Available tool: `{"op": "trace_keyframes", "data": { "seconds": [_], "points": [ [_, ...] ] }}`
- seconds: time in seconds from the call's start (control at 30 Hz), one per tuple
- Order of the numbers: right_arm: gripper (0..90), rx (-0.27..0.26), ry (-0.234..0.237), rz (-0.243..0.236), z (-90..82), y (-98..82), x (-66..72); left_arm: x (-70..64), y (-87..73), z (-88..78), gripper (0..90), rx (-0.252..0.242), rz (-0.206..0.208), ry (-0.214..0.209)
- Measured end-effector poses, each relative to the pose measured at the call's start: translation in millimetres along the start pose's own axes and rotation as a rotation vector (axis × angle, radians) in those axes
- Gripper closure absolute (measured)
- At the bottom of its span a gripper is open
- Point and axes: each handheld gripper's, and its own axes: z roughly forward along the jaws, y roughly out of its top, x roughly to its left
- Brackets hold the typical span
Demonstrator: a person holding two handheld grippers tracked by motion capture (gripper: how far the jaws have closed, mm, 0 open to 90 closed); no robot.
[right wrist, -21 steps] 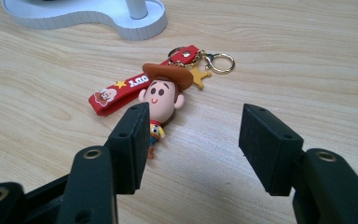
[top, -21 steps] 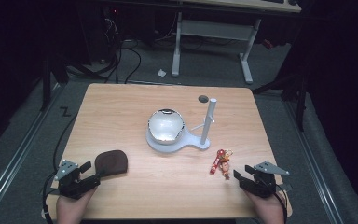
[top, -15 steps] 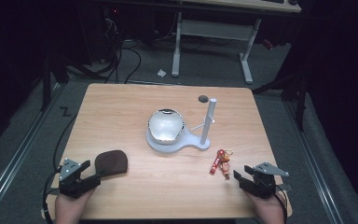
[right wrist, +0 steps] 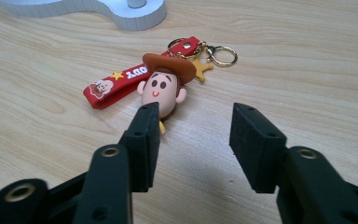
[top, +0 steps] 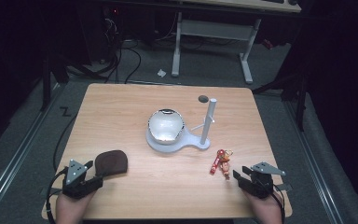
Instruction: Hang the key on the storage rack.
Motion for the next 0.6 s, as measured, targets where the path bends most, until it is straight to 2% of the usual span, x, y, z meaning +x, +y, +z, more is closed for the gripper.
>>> {"op": "trace_keyframes", "data": {
  "seconds": [0.1,0.23,0.33,0.4,0.6],
  "points": [
    [57.1,0.000,0.004,0.008,0.4,0.8,0.4,0.6,-1.8,-1.3,36.2,0.003,-0.003,0.002],
    [55.8,-0.005,0.022,-0.007,1.4,3.6,2.3,1.4,-4.1,-2.3,36.1,-0.004,-0.031,-0.005],
    [54.5,-0.019,0.029,-0.014,1.3,6.3,3.4,-0.1,-4.5,0.0,37.0,0.005,-0.028,-0.014],
    [53.4,-0.021,0.035,0.004,1.3,8.2,3.7,-1.4,-2.7,0.9,37.0,-0.004,-0.020,-0.017],
    [52.3,0.032,0.028,-0.036,3.2,10.3,11.6,-4.5,1.8,7.5,36.2,-0.019,0.000,-0.037]
  ]
}}
